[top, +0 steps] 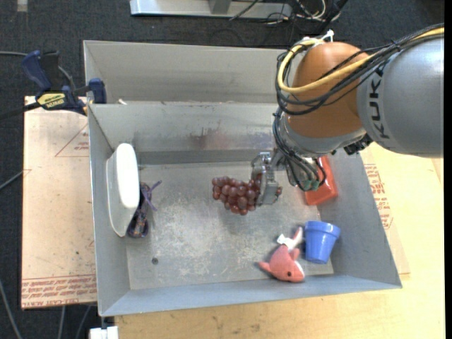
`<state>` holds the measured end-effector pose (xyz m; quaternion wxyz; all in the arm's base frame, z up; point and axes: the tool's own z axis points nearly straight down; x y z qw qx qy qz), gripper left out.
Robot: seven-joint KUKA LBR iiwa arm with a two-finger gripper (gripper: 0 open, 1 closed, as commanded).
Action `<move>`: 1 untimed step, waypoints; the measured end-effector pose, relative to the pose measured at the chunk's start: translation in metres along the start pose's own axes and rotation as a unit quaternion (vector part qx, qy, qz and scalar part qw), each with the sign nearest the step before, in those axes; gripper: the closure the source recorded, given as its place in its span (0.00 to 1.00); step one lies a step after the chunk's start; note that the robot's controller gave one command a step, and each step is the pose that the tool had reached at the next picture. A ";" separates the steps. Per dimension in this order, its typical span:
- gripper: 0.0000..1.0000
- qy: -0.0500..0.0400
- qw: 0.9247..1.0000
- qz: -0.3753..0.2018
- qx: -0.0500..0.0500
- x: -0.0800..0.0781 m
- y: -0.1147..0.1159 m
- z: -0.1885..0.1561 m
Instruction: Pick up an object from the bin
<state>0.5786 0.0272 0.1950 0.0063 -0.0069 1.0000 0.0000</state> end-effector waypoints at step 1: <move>1.00 -0.002 0.999 -0.042 0.000 0.001 0.013 -0.104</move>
Offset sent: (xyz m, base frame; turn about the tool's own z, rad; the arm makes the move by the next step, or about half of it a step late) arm 0.0000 0.0000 0.0000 0.0000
